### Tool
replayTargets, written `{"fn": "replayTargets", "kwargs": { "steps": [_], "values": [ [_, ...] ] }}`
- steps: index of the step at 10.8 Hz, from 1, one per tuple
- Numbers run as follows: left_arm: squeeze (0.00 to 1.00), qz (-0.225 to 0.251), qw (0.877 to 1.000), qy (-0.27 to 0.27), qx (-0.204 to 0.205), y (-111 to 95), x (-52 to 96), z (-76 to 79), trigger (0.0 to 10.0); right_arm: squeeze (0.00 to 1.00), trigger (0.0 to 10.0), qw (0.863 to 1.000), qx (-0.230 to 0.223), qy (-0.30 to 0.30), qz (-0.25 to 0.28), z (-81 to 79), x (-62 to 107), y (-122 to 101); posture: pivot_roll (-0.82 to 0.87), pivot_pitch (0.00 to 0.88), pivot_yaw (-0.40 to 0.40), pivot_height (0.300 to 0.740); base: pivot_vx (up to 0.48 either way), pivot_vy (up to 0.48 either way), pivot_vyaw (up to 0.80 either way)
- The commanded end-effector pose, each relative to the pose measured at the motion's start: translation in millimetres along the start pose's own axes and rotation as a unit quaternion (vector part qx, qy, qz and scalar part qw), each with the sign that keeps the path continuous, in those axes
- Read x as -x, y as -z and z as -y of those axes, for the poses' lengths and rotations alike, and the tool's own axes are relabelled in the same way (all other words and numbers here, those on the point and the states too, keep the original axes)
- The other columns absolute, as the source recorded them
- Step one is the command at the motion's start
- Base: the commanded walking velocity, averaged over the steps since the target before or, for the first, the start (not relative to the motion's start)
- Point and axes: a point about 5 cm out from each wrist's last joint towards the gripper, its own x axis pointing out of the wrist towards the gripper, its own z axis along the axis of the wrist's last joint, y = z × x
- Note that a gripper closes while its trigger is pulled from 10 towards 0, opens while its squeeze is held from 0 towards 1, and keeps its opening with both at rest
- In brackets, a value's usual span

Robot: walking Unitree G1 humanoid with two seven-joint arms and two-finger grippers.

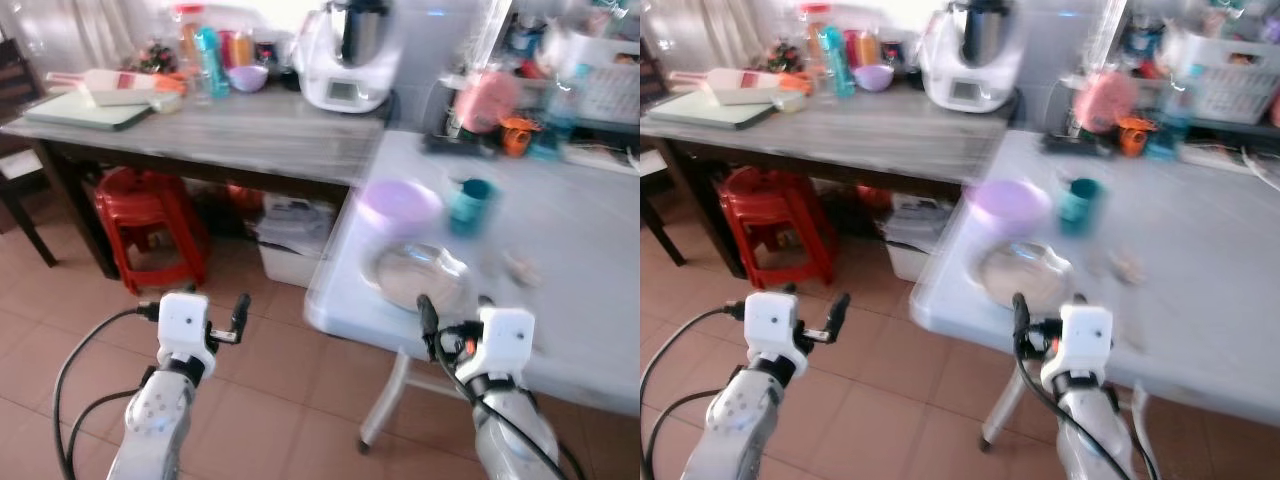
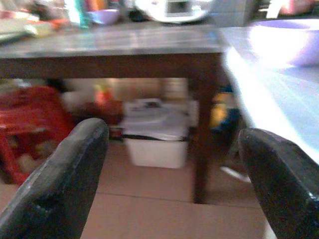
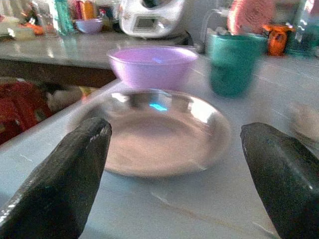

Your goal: Setting the table

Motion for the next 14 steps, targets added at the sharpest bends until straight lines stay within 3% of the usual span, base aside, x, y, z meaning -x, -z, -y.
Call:
{"fn": "replayTargets", "kwargs": {
  "steps": [1, 14],
  "values": [
    [0.00, 0.005, 1.000, 0.003, -0.002, -3.5, -0.9, -1.8, 10.0, 0.00, 10.0, 1.000, 0.001, 0.002, 0.005, -0.4, -2.3, -3.0, 0.11, 0.000, 0.023, 0.740, 0.000, 0.000, 0.00],
    [0.00, 0.014, 0.997, 0.078, 0.016, -4.3, 2.3, 6.7, 10.0, 0.00, 10.0, 1.000, 0.002, 0.008, 0.010, -1.3, -3.0, -2.8, 0.11, 0.000, 0.032, 0.740, 0.000, 0.000, 0.00]
  ]
}}
